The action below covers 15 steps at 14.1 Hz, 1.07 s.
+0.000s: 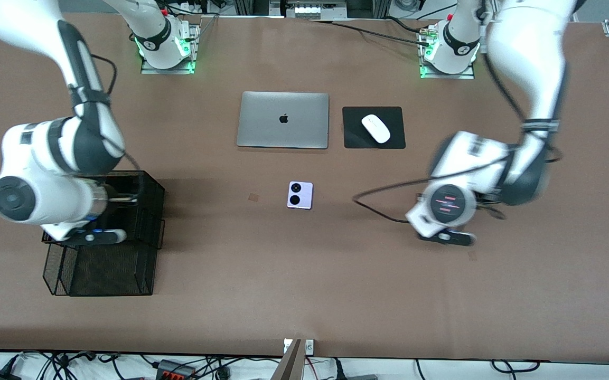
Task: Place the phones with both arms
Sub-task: 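Set the white phone at the table middle and open the left gripper, then grasp the white phone with the right gripper while the left gripper grasps the flip phone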
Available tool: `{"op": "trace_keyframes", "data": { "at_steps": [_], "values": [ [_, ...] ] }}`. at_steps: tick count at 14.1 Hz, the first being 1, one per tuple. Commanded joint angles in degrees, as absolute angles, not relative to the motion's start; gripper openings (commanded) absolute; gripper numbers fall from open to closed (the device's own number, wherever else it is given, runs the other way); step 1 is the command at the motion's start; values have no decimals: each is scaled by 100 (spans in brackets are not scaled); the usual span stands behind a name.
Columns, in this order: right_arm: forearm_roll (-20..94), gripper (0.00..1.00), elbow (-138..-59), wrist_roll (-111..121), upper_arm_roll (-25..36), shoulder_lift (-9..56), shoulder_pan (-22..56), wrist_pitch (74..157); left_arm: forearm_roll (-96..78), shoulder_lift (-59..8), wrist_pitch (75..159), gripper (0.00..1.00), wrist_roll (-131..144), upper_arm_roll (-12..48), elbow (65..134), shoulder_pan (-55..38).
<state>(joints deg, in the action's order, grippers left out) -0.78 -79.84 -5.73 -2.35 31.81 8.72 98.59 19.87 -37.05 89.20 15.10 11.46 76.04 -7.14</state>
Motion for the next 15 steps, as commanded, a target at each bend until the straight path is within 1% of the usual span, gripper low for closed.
{"op": "trace_keyframes", "data": {
  "at_steps": [1, 3, 6, 7, 8, 10, 11, 12, 13, 14, 15],
  "values": [
    [-44, 100, -8042, -737, -264, 3339, 1466, 10265, 1707, -3104, 8877, 100, 1266, 1257, 8128, -362],
    [-35, 100, -8042, -1245, -272, 3523, 1861, 10554, 1574, -3059, 8912, 100, 1039, 1274, 8270, 15],
    [-53, 100, -8042, -2623, -273, 3901, 2757, 11195, 1547, -2989, 8929, 100, 748, 1389, 8314, 359],
    [-53, 100, -8033, -3159, -272, 4024, 2977, 11450, 1521, -2832, 9078, 100, 356, 1363, 8541, 456],
    [-53, 100, -8042, -3512, -272, 4112, 3180, 11644, 1494, -2534, 9636, 100, 21, 1284, 9048, 518],
    [-53, 100, -8033, -4128, -272, 4306, 3523, 12100, 1293, -1866, 10936, 100, -105, 924, 10365, 519],
    [-53, 100, -8033, -4374, -272, 4411, 3646, 12364, 1205, -1637, 11595, 100, -105, 871, 10954, 519],
    [-53, 100, -8033, -4638, -281, 4517, 3778, 12610, 1204, -1591, 12150, 100, -105, 687, 11317, 527],
    [-61, 100, -8033, -4858, -273, 4622, 3884, 12769, 1187, -1626, 12538, 100, -140, 503, 11512, 536],
    [-70, 100, -8033, -5060, -272, 4727, 3998, 12945, 1169, -1678, 12820, 100, -193, 466, 11662, 623],
    [-70, 100, -8033, -5141, -264, 4781, 4034, 13059, 1038, -1827, 12858, 100, -193, 466, 11680, 746]
  ]
}}
